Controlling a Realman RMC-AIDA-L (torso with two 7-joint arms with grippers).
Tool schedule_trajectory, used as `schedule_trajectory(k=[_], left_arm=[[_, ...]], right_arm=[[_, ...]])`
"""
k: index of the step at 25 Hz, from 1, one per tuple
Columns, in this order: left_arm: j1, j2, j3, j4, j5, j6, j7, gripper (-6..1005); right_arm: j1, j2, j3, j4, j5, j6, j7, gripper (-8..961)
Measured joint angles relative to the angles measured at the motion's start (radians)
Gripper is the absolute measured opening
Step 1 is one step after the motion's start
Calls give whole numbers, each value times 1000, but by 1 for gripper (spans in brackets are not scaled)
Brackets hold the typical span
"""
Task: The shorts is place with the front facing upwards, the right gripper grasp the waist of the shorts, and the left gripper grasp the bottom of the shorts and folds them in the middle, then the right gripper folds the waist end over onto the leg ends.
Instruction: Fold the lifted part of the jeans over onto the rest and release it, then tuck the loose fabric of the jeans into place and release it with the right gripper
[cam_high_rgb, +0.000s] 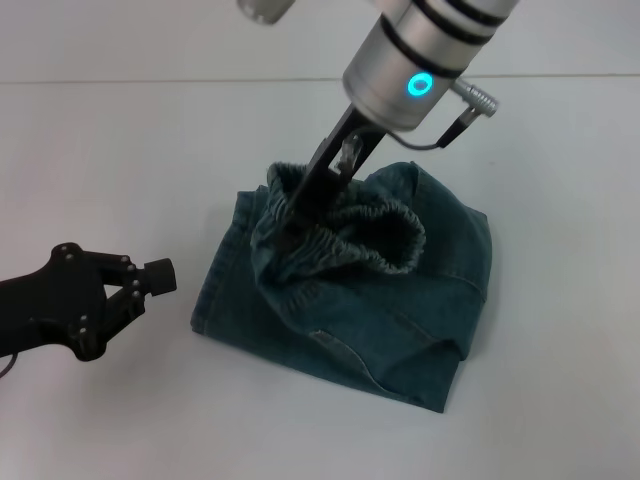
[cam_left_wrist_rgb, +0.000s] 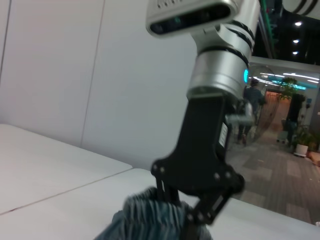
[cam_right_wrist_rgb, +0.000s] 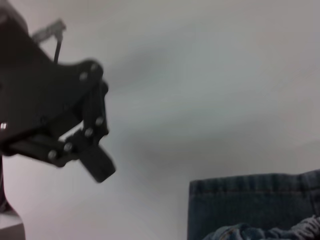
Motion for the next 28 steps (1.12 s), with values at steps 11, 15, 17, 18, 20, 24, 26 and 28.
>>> schedule_trajectory(k=[11, 15, 17, 18, 20, 24, 26, 28], left_arm=[[0, 0, 0, -2, 1, -12, -1, 15], [-4, 0, 8, -6, 5, -32, -1, 17], [-4, 0, 9, -6, 5, -38, -1, 19], [-4, 0, 9, -6, 5, -40, -2, 19], [-4, 0, 9, -6, 6, -40, -3, 20], [-1, 0, 7, -6, 6, -40, -5, 23], [-1, 0, 5, -6, 6, -40, -5, 24], [-2, 0, 3, -6, 6, -43, -4, 25]], right_arm=[[-4, -1, -13, 33, 51, 26, -27, 298], [-4, -4, -13, 22, 51, 8, -28, 477], [-6, -7, -12, 6, 48, -24, -28, 558], [-11, -9, -12, -11, 47, -50, -27, 599], [-28, -18, -11, -61, 45, -112, -23, 680], [-68, -40, -8, -137, 48, -236, -17, 777], [-84, -46, -9, -138, 48, -276, -27, 814], [-95, -45, -17, -125, 44, -306, -46, 813]])
